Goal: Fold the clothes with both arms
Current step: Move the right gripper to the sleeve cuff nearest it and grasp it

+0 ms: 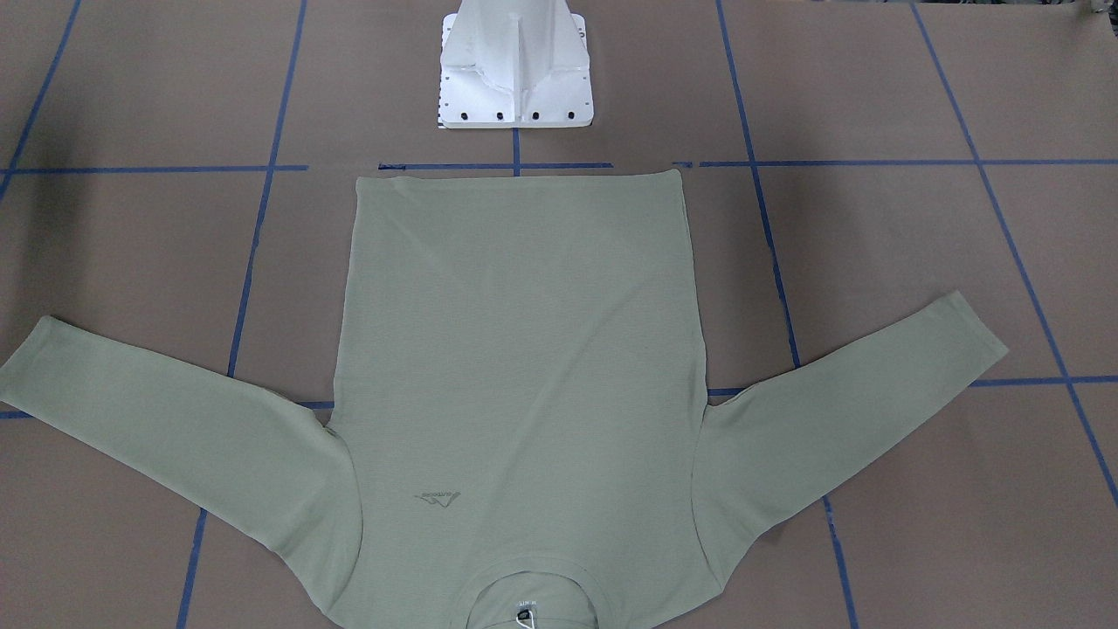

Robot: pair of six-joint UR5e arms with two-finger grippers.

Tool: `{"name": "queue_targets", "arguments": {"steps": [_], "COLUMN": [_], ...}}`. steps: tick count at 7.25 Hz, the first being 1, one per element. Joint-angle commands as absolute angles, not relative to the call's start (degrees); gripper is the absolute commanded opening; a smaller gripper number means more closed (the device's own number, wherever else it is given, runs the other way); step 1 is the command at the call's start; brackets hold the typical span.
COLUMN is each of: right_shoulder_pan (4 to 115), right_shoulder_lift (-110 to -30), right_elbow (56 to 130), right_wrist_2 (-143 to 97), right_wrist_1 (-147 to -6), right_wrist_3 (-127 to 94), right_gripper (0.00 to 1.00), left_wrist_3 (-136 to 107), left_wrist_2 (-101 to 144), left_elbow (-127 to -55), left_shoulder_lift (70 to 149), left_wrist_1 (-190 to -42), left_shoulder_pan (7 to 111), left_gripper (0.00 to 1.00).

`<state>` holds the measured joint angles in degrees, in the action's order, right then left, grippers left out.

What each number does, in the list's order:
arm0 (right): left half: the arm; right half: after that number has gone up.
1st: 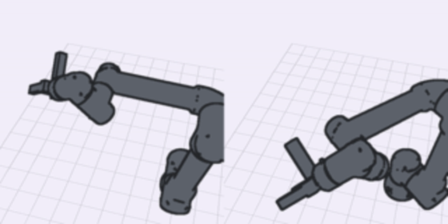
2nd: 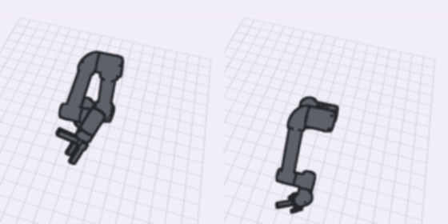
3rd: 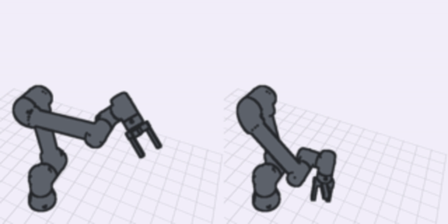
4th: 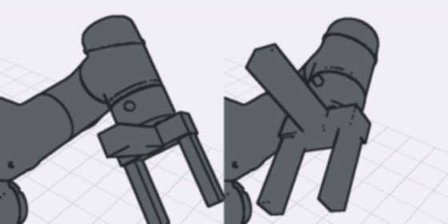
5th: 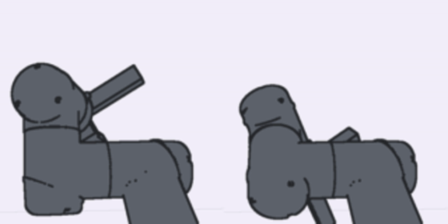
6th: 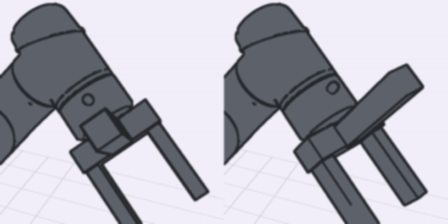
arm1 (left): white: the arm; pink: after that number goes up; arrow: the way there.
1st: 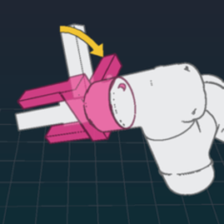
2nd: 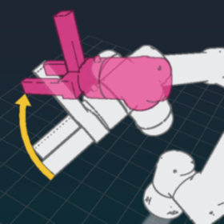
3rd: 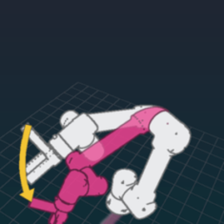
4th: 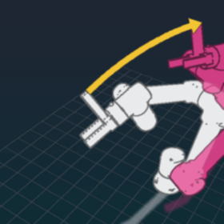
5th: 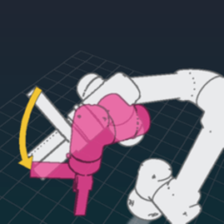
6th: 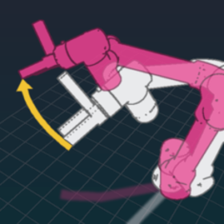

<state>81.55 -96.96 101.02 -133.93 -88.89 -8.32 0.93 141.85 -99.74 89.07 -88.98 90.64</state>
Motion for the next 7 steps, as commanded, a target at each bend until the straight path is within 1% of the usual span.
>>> {"name": "queue_targets", "arguments": {"steps": [1,2,4,6,7], "right_shoulder_pan": [80.69,78.33,71.84,67.96,67.42], "right_shoulder_lift": [-94.94,-94.31,-93.35,-86.08,-85.7], "right_elbow": [100.99,100.99,99.42,89.87,86.43], "right_wrist_2": [-136.65,-139.19,-138.96,-137.21,-134.33], "right_wrist_1": [-88.16,-86.85,-76.62,-64.83,-60.25], "right_wrist_3": [-8.7,-9.92,-18.32,-37.79,-43.01], "right_gripper": [1.0,1.0,1.0,1.0,1.0], "left_wrist_3": [1.14,0.88,0.79,0.88,0.79], "left_wrist_2": [142.46,144.3,148.52,148.62,148.71], "left_elbow": [-101.32,-102.29,-102.48,-103.36,-103.53], "left_shoulder_lift": [88.77,88.16,88.07,88.15,88.15], "left_wrist_1": [-89.29,-89.21,-89.3,-89.3,-89.3], "left_shoulder_pan": [90.7,90.7,90.7,90.62,90.62], "left_gripper": [1.0,1.0,1.0,1.0,1.0]}}
